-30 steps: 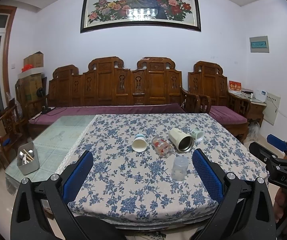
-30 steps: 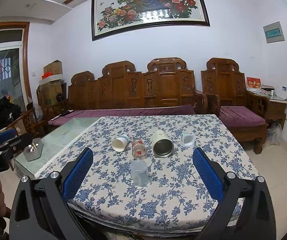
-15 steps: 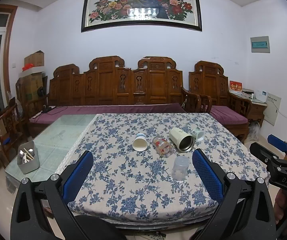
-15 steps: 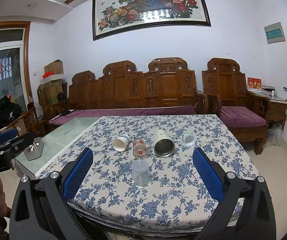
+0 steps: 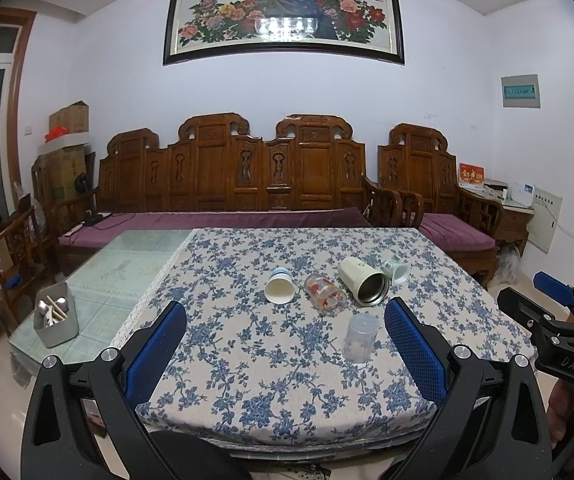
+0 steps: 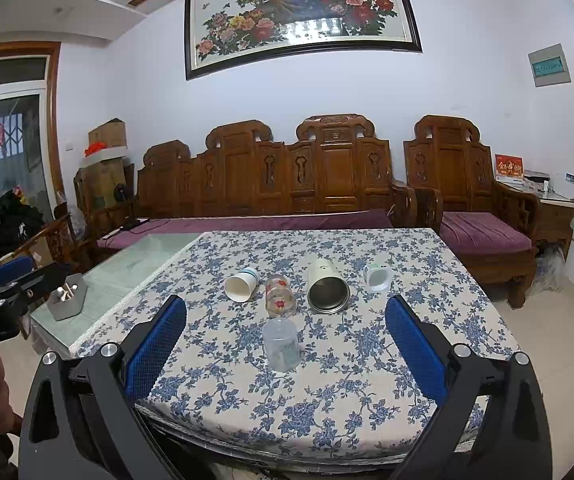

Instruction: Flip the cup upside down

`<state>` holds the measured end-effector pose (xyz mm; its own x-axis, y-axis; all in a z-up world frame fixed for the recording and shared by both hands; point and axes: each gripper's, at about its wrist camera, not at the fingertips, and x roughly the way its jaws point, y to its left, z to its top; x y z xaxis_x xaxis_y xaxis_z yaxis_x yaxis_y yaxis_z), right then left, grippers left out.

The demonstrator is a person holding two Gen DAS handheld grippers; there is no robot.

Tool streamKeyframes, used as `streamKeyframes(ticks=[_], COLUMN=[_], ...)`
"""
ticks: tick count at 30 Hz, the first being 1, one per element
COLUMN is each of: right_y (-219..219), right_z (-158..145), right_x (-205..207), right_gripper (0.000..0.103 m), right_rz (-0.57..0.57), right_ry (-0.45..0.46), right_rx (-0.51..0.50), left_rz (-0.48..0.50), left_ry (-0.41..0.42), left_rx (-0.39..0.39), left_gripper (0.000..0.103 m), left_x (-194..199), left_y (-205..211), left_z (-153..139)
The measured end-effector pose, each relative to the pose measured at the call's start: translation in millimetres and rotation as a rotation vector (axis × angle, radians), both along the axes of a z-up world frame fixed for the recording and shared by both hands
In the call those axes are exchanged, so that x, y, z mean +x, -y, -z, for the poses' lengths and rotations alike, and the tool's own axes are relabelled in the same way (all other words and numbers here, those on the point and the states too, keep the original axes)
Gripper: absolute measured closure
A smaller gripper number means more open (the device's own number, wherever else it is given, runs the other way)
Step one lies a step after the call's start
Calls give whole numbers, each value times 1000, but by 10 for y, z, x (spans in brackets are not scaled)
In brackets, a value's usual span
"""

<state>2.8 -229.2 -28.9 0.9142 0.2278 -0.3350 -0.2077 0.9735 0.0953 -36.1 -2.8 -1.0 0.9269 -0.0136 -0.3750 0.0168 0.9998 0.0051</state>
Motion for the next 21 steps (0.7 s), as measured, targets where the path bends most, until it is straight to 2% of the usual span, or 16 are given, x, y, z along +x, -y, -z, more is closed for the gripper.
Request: streamKeyframes(ticks=[21], right_y=[-12], right_z=[3], right_x=[0], right_gripper=[3], right_rz=[-2], right_ry=[1], right_rx=[0], left_rz=[-5], left_ry=[0], left_rx=[-2], left_gripper=[8], left_x=[9], left_y=[3], left_z=[-10])
